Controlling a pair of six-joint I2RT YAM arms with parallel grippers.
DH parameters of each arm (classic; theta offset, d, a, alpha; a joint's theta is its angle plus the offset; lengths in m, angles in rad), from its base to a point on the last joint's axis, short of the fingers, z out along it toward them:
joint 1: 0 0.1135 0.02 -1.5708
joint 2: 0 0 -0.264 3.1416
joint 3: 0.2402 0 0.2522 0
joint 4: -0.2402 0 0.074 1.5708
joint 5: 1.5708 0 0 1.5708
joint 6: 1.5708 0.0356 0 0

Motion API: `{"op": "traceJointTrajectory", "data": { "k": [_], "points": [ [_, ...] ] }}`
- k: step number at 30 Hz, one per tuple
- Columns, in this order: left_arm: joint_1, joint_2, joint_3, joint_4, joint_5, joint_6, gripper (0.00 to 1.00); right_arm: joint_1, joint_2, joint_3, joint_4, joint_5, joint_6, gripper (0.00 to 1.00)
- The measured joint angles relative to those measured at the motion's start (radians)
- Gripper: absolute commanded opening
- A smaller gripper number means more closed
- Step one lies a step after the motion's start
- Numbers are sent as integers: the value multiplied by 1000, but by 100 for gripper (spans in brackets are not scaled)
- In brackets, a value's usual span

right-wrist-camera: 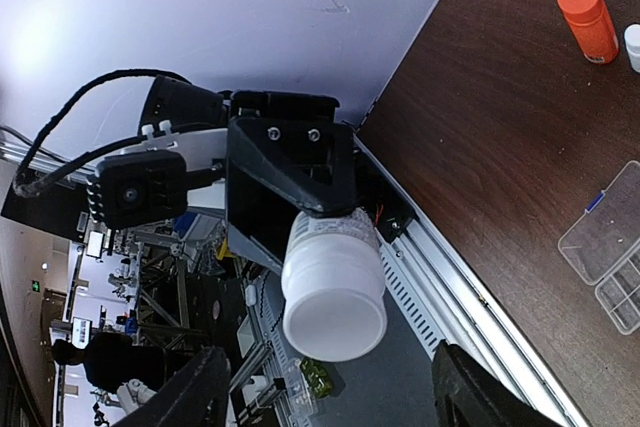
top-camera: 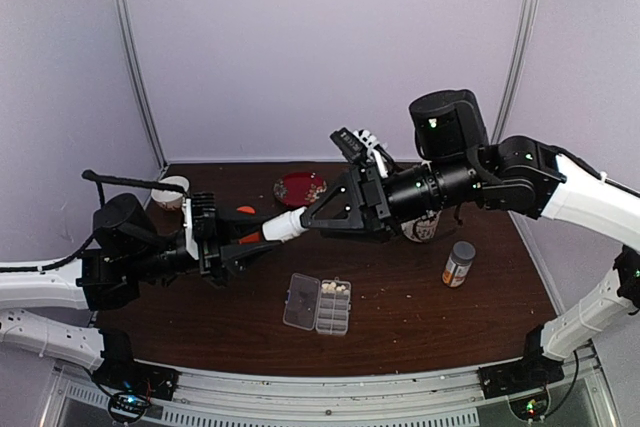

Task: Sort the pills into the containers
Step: Unscrew the lid of the pill bottle.

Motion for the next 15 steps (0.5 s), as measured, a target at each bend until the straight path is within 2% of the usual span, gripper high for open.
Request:
{"op": "traceJointTrajectory", "data": {
  "k": [7, 15],
  "points": [
    [0, 2, 0, -6, 5, 5, 14, 0, 24, 7, -17, -3, -9, 61],
    [0, 13, 0, -6, 18, 7, 14, 0, 28, 24, -14, -6, -16, 55]
  ]
}}
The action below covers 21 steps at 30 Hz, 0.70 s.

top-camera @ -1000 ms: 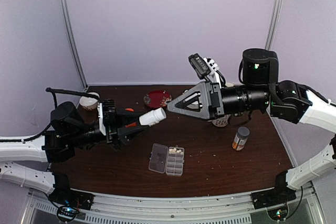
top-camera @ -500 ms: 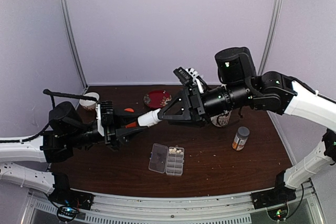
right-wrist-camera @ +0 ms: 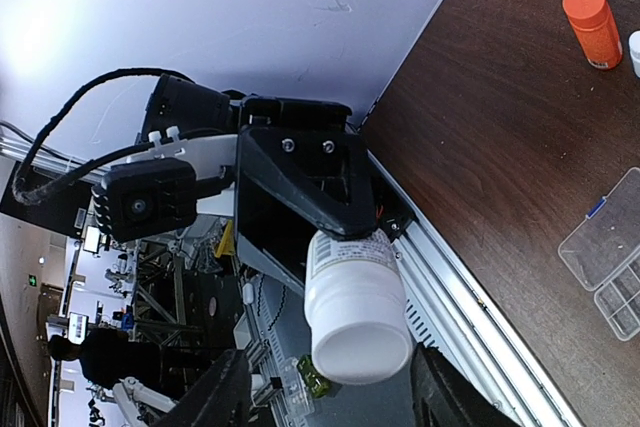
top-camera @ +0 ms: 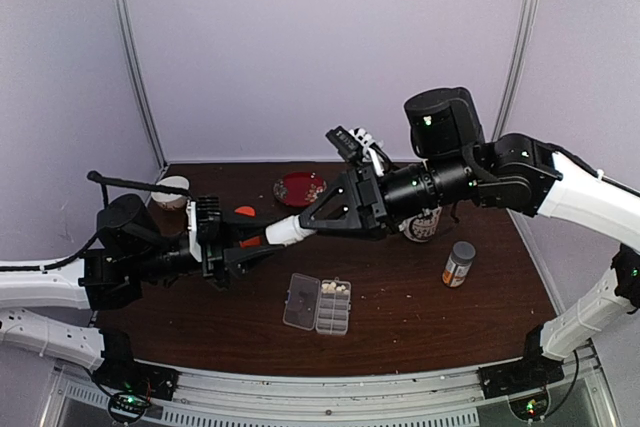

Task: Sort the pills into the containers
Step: Unscrew the lid of the pill bottle.

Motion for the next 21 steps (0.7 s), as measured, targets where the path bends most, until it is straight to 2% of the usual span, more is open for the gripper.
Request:
{"op": "traceJointTrajectory", "data": {
  "k": [8, 11, 15, 18, 21],
  "points": [
    [0, 8, 0, 0, 14, 0, 14, -5, 23, 16, -3, 0, -6, 41],
    [0, 8, 0, 2, 15, 0, 14, -6, 31, 21, -6, 0, -8, 30],
    [0, 8, 0, 2, 18, 0, 14, -10, 34, 22, -13, -5, -9, 28],
    [0, 8, 0, 2, 18, 0, 14, -10, 34, 23, -14, -6, -11, 20],
    [0, 8, 0, 1, 18, 0, 14, -10, 34, 23, -16, -8, -35, 19]
  ]
}}
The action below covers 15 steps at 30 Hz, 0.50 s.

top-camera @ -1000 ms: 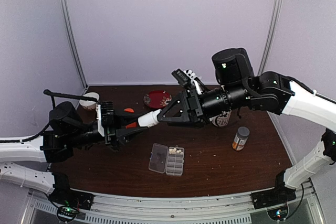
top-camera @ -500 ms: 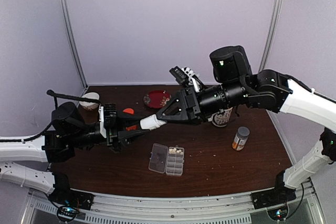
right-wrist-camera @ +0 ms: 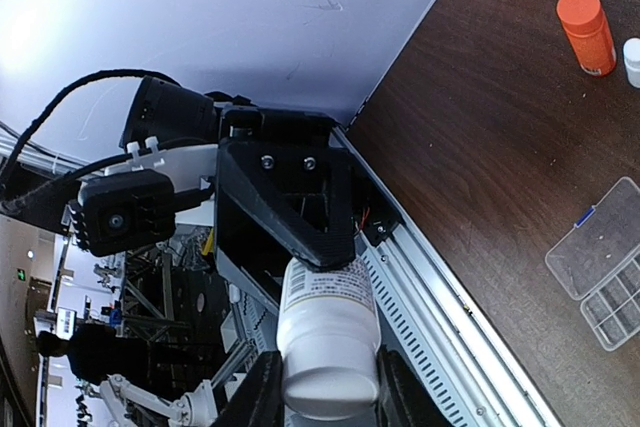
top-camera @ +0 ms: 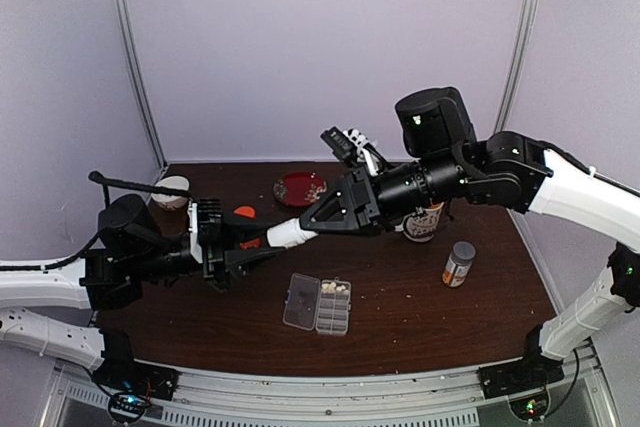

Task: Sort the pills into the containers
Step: Unscrew the lid of the pill bottle.

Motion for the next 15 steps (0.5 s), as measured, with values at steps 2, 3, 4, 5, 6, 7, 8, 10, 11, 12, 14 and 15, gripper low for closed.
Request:
{"op": "traceJointTrajectory", "data": {
  "k": [2, 3, 4, 5, 6, 7, 8, 10, 11, 12, 14, 15],
  "points": [
    [0, 0, 0, 0, 0, 0, 14, 0, 0, 0, 0, -1, -38, 19],
    [0, 0, 0, 0, 0, 0, 14, 0, 0, 0, 0, -4, -63, 19],
    [0, 0, 0, 1, 1, 0, 14, 0, 0, 0, 0, -11, -101, 16],
    [0, 1, 0, 2, 5, 0, 14, -1, 0, 0, 1, -20, -136, 13],
    [0, 2, 0, 3, 8, 0, 14, -2, 0, 0, 1, -33, -185, 10],
    [0, 3, 0, 7, 11, 0, 14, -3, 0, 0, 1, -43, -233, 9],
    [0, 6, 0, 11, 15, 0, 13, -6, 0, 2, -1, -56, -297, 8],
    [0, 14, 4, 18, 19, 0, 13, -12, 2, 11, -10, -71, -425, 8],
    [0, 18, 7, 21, 22, -1, 13, -14, 3, 17, -16, -74, -498, 8],
    [0, 22, 11, 25, 24, -1, 13, -16, 3, 21, -19, -77, -576, 6],
    [0, 27, 18, 30, 28, -1, 13, -18, 1, 26, -22, -80, -743, 0],
    [0, 29, 19, 32, 29, -1, 13, -18, -2, 26, -22, -81, -845, 0]
  ]
}}
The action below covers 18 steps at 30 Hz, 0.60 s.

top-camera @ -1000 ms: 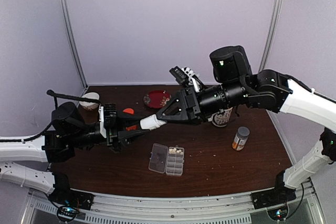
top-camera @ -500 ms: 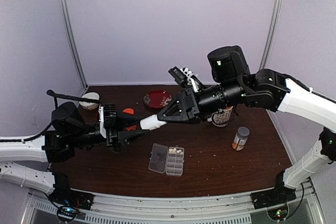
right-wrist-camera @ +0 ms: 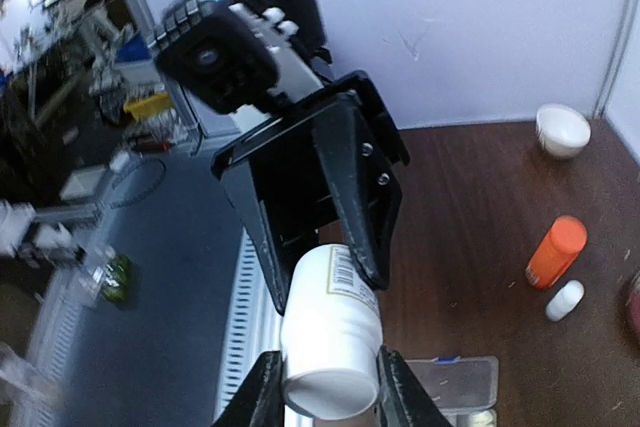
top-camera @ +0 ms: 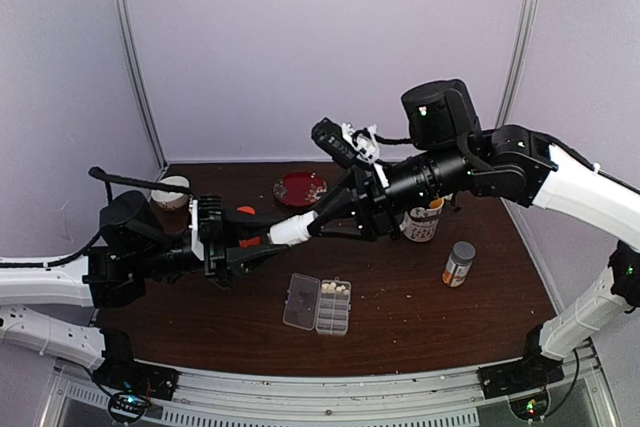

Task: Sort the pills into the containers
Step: Unscrew the lid of the pill bottle.

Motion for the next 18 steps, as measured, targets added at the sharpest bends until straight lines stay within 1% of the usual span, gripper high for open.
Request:
{"op": "traceJointTrajectory", "data": {
  "k": [6, 9, 11, 13, 16, 18],
  "points": [
    [0, 10, 2, 17, 2, 0, 13, 0, -6, 0, -1, 1, -540, 0],
    [0, 15, 2, 13, 3, -1, 13, 1, -8, -3, -20, 4, -857, 0],
    [0, 19, 2, 5, 4, -1, 13, 2, -29, -47, 6, 11, -1056, 0],
    [-4, 27, 2, -10, 10, -1, 13, 8, -76, -143, 86, 27, -1234, 0],
    [-6, 39, 2, -32, 10, -1, 13, 14, -119, -238, 170, 65, -1442, 0],
    [-6, 40, 2, -31, 4, -1, 13, 14, -132, -270, 216, 81, -1523, 0]
  ]
}}
